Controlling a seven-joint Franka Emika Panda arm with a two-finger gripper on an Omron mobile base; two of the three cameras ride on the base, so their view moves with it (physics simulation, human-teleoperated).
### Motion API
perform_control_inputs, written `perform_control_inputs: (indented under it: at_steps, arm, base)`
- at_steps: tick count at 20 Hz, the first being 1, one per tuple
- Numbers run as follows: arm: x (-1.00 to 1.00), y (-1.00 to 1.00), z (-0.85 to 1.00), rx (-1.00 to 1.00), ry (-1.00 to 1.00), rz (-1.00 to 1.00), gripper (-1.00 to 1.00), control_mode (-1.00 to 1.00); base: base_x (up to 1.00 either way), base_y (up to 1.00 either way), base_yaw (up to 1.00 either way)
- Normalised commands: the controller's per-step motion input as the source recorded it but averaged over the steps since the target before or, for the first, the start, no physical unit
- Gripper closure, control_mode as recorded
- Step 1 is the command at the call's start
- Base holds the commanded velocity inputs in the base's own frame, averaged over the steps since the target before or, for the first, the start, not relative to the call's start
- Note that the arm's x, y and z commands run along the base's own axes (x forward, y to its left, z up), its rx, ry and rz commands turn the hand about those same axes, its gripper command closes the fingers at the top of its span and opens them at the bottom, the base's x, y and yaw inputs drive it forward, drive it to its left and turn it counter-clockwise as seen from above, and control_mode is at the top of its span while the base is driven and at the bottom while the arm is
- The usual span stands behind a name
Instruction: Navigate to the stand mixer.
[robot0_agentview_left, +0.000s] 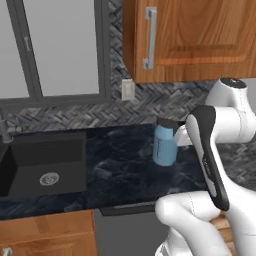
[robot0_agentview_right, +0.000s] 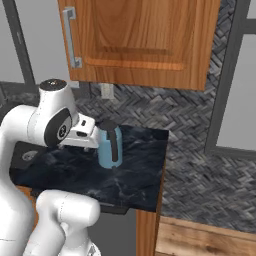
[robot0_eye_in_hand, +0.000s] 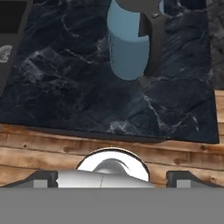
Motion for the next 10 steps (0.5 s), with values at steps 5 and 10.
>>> perform_control_inputs:
  at_steps: [5, 10]
  arm:
    - [0.00, 0.00, 0.00, 0.00, 0.00, 0.00, -1.00, 1.00]
    - [0.00, 0.00, 0.00, 0.00, 0.00, 0.00, -1.00, 1.00]
  base:
    - [-0.06, 0.02, 0.62]
    - [0.00, 0.05, 0.78]
